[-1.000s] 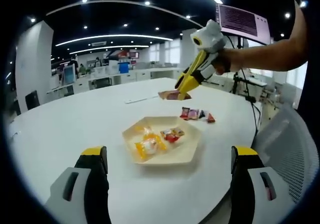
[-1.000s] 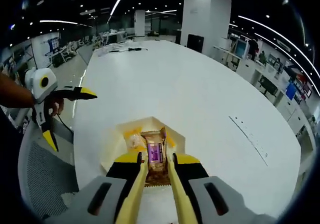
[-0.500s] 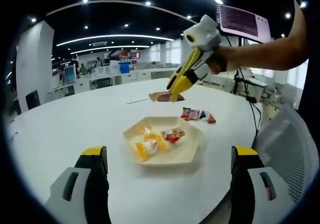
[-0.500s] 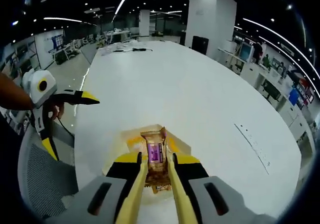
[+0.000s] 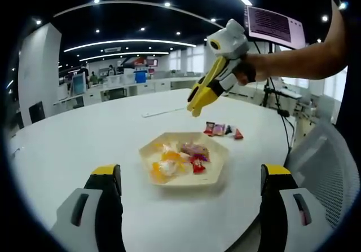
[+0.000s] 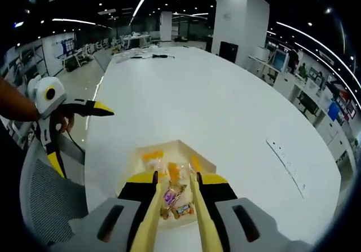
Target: Place the target food into the container with the food tongs after gripping and lifting it, then release it inside without dropping or visibly crushing the food.
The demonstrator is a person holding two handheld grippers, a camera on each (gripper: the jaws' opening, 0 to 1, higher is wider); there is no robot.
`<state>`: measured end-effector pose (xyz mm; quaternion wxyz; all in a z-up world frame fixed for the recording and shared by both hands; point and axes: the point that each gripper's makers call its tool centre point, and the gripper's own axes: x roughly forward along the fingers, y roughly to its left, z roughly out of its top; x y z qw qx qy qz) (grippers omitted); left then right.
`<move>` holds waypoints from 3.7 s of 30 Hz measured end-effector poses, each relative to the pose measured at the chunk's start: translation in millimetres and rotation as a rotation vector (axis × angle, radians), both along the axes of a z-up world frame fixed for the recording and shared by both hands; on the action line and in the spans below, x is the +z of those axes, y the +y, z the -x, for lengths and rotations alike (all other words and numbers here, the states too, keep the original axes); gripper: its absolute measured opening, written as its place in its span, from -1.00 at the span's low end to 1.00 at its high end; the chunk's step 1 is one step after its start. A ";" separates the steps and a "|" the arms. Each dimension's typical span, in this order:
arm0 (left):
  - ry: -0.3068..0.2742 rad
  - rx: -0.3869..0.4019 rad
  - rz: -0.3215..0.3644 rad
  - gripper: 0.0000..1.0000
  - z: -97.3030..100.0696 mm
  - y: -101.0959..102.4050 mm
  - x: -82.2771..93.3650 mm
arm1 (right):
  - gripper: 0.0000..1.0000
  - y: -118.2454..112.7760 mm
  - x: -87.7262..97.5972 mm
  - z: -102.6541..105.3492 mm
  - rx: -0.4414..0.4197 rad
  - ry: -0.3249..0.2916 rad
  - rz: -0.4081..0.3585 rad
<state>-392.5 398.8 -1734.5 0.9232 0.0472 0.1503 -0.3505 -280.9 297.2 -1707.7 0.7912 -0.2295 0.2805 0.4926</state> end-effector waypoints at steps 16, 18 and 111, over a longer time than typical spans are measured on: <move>0.001 -0.009 -0.004 0.99 0.3 -1.5 -0.9 | -0.45 -19.8 8.7 -3.6 -0.026 -0.009 -0.003; 0.004 -0.011 -0.005 0.99 1.0 -2.0 -1.1 | -0.45 -25.4 8.7 -3.3 -0.028 -0.015 0.004; 0.038 -0.015 -0.036 0.99 1.9 -2.7 -11.0 | -0.44 -200.4 -97.0 -11.0 -0.157 0.050 0.094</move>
